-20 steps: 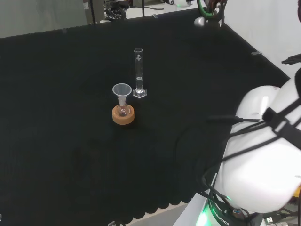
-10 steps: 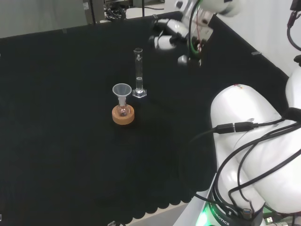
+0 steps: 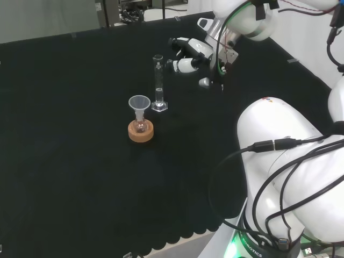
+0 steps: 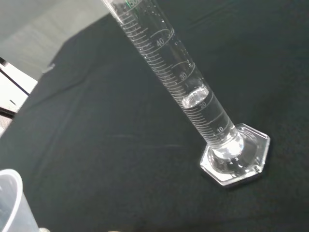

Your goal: Pick up the graduated cylinder.

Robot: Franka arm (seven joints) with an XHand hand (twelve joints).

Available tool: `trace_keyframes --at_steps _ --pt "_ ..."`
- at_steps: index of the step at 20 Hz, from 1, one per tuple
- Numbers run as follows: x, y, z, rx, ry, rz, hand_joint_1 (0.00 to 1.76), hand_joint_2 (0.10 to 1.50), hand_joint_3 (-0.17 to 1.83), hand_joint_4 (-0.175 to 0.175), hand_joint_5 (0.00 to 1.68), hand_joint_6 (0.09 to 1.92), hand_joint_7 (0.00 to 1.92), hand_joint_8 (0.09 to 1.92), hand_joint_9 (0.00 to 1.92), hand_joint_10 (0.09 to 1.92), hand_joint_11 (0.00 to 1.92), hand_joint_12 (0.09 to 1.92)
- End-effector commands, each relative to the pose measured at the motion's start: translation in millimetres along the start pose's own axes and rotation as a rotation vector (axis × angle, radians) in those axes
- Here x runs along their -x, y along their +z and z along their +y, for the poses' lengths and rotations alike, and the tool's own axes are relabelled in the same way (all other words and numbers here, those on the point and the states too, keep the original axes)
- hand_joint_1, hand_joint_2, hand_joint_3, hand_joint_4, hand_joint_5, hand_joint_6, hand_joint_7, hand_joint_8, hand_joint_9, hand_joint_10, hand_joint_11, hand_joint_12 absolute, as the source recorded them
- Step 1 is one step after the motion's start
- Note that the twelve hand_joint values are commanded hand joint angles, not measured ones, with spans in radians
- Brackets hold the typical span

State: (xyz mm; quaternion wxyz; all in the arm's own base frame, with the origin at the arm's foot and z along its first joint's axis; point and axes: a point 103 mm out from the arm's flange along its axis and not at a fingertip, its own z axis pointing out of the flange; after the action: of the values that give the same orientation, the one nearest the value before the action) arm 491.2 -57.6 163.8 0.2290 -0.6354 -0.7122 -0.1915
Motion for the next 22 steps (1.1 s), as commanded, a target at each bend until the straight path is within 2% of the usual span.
trace_keyframes --at_steps 1,5,11,22 --pt "15.4 24.8 3.4 0.031 -0.047 0.103 0.89 1.0 -0.17 -0.023 0.38 0.09 0.25 0.65 0.52 0.63 0.32 1.35" --pt "20.8 34.9 6.7 0.045 -0.056 0.158 0.92 1.0 -0.17 -0.02 0.39 0.09 0.28 0.65 0.55 0.62 0.34 1.33" --pt "27.3 48.9 11.5 0.044 -0.095 0.247 0.95 1.0 -0.17 -0.015 0.39 0.09 0.29 0.64 0.57 0.6 0.37 1.33" --pt "20.4 71.1 16.9 0.062 -0.164 0.35 0.98 0.99 -0.17 -0.006 0.42 0.09 0.34 0.64 0.61 0.58 0.4 1.3"
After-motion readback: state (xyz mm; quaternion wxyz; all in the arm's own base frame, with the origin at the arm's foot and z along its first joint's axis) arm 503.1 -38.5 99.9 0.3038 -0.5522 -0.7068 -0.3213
